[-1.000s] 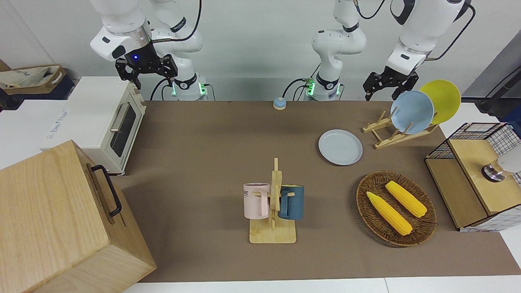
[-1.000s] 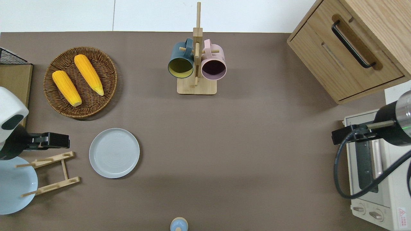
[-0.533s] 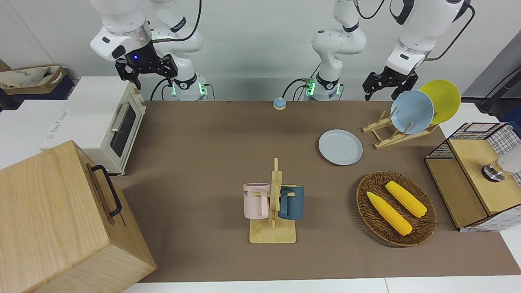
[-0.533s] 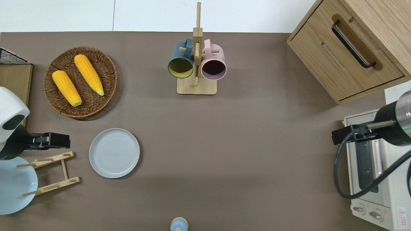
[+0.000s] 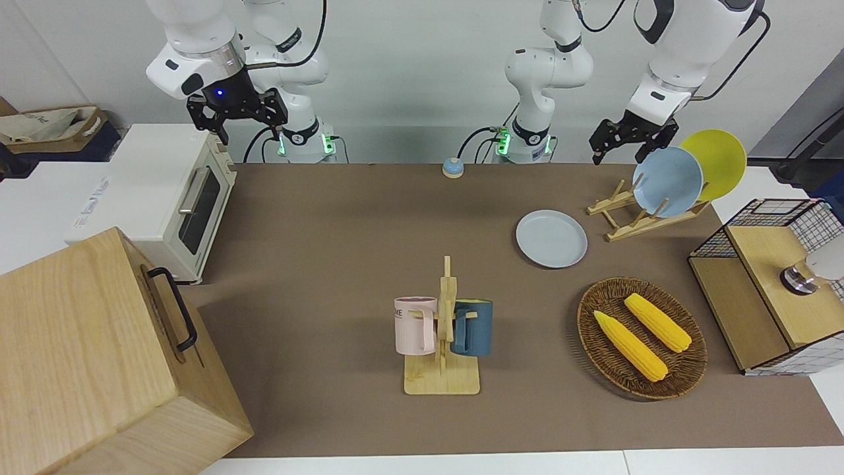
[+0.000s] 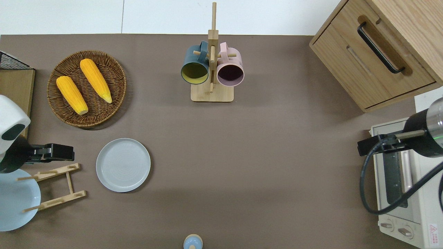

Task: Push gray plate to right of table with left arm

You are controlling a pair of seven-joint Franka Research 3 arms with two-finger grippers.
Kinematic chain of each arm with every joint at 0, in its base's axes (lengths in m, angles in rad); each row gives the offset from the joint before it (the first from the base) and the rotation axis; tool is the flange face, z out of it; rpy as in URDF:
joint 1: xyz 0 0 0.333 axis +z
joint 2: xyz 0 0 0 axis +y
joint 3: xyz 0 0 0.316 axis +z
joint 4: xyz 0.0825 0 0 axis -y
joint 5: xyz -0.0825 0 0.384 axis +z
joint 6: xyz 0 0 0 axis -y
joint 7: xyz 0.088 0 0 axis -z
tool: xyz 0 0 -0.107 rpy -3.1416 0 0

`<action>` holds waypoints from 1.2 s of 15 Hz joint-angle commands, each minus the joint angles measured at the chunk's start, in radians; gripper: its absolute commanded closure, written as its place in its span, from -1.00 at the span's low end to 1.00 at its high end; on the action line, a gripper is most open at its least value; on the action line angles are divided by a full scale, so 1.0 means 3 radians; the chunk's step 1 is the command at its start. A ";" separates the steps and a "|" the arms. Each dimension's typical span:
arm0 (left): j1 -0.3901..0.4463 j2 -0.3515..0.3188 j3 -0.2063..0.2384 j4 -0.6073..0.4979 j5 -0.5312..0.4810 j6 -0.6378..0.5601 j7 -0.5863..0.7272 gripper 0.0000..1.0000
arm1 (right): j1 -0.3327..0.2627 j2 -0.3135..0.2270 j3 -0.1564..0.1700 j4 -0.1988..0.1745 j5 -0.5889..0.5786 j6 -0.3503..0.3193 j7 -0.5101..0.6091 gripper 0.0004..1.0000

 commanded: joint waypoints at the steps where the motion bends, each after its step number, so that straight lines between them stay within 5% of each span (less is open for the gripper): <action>1: -0.0003 -0.0027 0.0011 -0.0121 -0.0003 0.0071 -0.0047 -1.00 | -0.0067 -0.0008 0.0054 0.0031 0.0014 -0.0052 0.0044 -0.97; 18: 0.0079 -0.0083 0.0062 -0.1026 0.0002 0.1037 0.0101 -1.00 | -0.0067 -0.0008 0.0054 0.0031 0.0014 -0.0052 0.0044 -0.97</action>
